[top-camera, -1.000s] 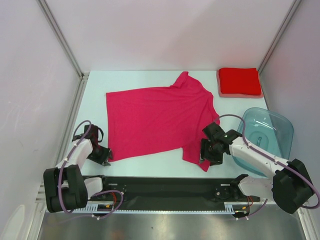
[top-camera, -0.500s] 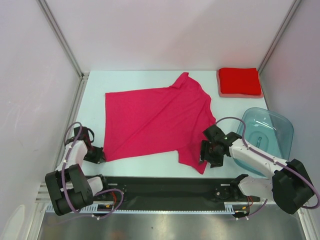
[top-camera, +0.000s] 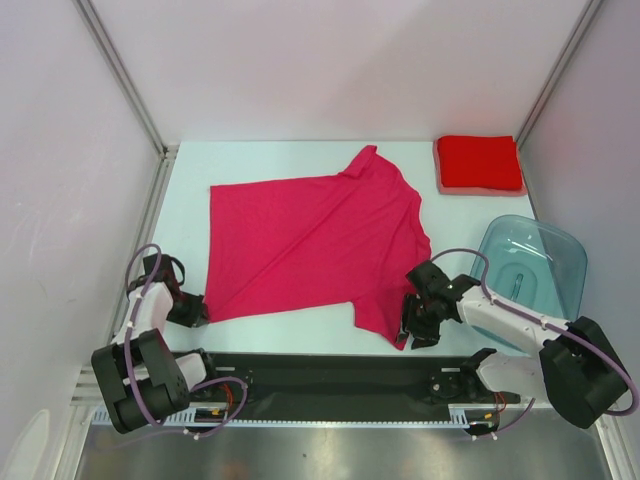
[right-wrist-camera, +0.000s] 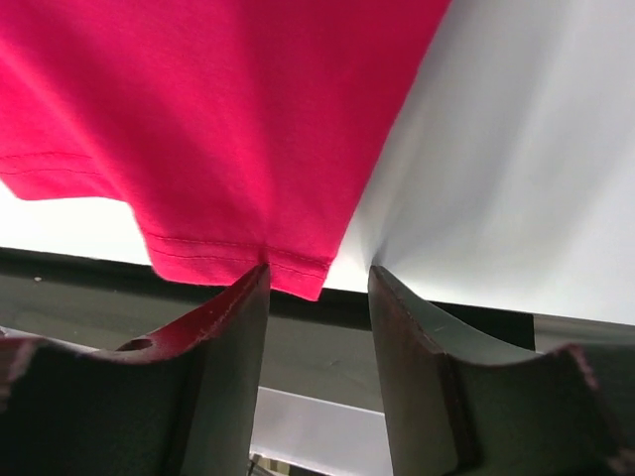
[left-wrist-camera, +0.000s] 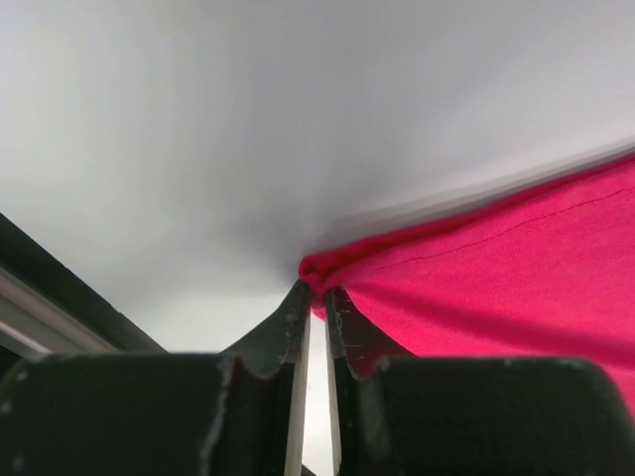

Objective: Fold and stack the t-shirts
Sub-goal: Flatten the tshirt out

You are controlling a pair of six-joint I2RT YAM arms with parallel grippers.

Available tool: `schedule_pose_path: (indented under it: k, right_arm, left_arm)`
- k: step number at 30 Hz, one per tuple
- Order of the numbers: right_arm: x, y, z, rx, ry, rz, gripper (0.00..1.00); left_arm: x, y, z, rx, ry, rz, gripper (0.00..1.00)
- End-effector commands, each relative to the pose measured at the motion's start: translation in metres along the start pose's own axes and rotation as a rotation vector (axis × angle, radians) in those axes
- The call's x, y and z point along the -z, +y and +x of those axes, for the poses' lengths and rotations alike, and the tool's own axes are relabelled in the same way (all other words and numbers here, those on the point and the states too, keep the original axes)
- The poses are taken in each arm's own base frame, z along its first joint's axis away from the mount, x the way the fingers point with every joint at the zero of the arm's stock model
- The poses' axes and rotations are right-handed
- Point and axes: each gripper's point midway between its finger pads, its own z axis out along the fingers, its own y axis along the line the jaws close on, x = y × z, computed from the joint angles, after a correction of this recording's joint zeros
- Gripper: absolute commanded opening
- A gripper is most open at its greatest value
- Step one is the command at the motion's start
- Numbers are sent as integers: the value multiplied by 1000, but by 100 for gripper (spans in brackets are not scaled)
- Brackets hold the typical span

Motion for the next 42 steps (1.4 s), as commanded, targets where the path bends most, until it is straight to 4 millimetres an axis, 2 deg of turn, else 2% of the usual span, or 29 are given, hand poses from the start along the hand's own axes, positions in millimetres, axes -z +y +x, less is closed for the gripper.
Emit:
schedule_pose_path:
  k: [1, 5, 9, 12, 15, 16, 21, 28, 32, 39, 40, 42]
  right_arm:
    - [0, 8, 5, -15, 15, -52, 49]
    - [-7, 6, 11, -18, 49, -42, 47]
    - [-8, 5, 4, -19, 20, -32, 43]
    - [-8, 9, -1, -28, 10, -59, 31]
    - [-5, 11, -3, -28, -4, -72, 13]
    - [-5, 11, -2, -28, -2, -75, 0]
    - [1, 0, 10, -50, 7, -33, 0]
    - [18, -26, 29, -55, -24, 76, 0]
    - [17, -32, 37, -66, -19, 65, 0]
    - [13, -27, 45, -56, 4, 43, 0]
    - [13, -25, 44, -54, 2, 36, 0]
    - [14, -19, 40, -40, -10, 17, 0]
  left_arm:
    - [-1, -1, -15, -7, -74, 18, 16]
    - [0, -3, -16, -9, -78, 26, 18]
    - [0, -3, -16, -10, -79, 29, 18]
    - [0, -3, -16, -9, -79, 31, 19]
    - [1, -3, -16, -10, -79, 27, 18]
    - [1, -3, -16, -10, -79, 27, 18]
    - [2, -1, -16, -1, -83, 22, 12]
    - [3, 1, -14, 4, -79, 15, 11]
    - [4, 7, -12, 21, -78, -8, 10]
    - [7, 14, -8, 56, -72, -28, 6]
    - [7, 13, -7, 55, -68, -25, 8]
    - [6, 11, -6, 53, -63, -17, 22]
